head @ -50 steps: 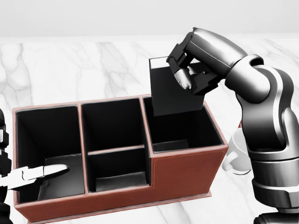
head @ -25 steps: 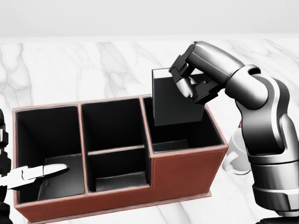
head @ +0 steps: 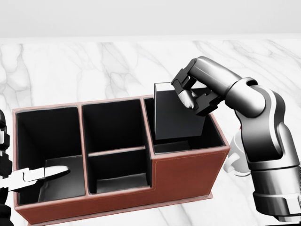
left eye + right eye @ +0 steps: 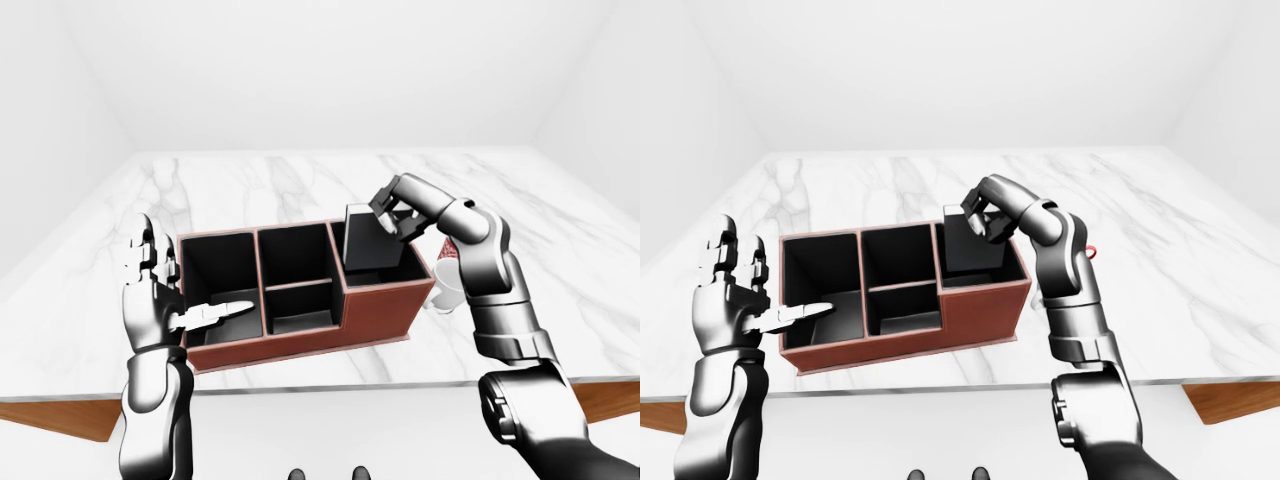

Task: Pick up the book and place it in the right compartment of the caddy.

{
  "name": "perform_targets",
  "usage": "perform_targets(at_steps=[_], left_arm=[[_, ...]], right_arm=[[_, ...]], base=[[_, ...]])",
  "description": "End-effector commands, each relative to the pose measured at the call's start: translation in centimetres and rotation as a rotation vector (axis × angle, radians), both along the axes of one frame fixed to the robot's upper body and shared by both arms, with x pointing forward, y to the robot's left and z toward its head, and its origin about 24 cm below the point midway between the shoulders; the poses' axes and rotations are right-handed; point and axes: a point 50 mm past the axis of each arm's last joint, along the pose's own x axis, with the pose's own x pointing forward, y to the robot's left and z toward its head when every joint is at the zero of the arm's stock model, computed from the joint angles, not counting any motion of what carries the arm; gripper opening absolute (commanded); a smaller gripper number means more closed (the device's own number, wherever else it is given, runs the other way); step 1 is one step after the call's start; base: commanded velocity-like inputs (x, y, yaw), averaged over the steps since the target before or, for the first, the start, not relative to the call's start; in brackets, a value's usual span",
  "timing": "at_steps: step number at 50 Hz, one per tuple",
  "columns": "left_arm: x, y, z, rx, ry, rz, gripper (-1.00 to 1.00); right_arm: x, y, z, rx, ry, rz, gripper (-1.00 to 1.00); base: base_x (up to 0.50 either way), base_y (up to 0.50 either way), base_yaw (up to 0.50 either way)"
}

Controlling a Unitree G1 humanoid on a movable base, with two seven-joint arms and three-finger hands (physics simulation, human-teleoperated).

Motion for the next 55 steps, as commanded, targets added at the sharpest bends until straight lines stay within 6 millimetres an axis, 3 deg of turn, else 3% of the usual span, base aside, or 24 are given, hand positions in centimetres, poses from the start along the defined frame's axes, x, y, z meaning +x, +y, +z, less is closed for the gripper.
perform_targets(at_steps=[1,23,28,29,30,31,55], left_arm=[[0.4,-0.2,-1.0,-0.012,0.044,-0.003,1.0],[0.5,-0.2,-0.9,-0.012,0.04,-0.005,1.0],[0.5,-0.2,-1.0,-0.012,0.041,-0.004,1.0],[0.5,-0.2,-1.0,-0.012,0.041,-0.005,1.0],[0.5,-0.2,-1.0,-0.012,0.041,-0.005,1.0],[0.5,-0.2,-1.0,-0.012,0.041,-0.005,1.0],[0.6,-0.3,-1.2,-0.012,0.052,-0.005,1.0]], right_arm=[[0.8,-0.2,-1.3,0.008,0.073,-0.018,-1.0],[1.0,-0.8,-3.5,0.043,0.163,-0.031,-1.0],[1.0,-0.8,-3.0,0.026,0.146,-0.031,-1.0],[1.0,-0.8,-3.0,0.022,0.142,-0.031,-0.91],[0.9,-0.8,-3.3,0.024,0.153,-0.033,0.27],[0.9,-0.8,-3.0,0.016,0.14,-0.032,1.0],[1.0,-1.1,-3.0,0.016,0.142,-0.044,1.0]], base=[[0.0,0.0,0.0],[0.0,0.0,0.0],[0.0,0.0,0.0],[0.0,0.0,0.0],[0.0,0.0,0.0],[0.0,0.0,0.0],[0.0,0.0,0.0]])
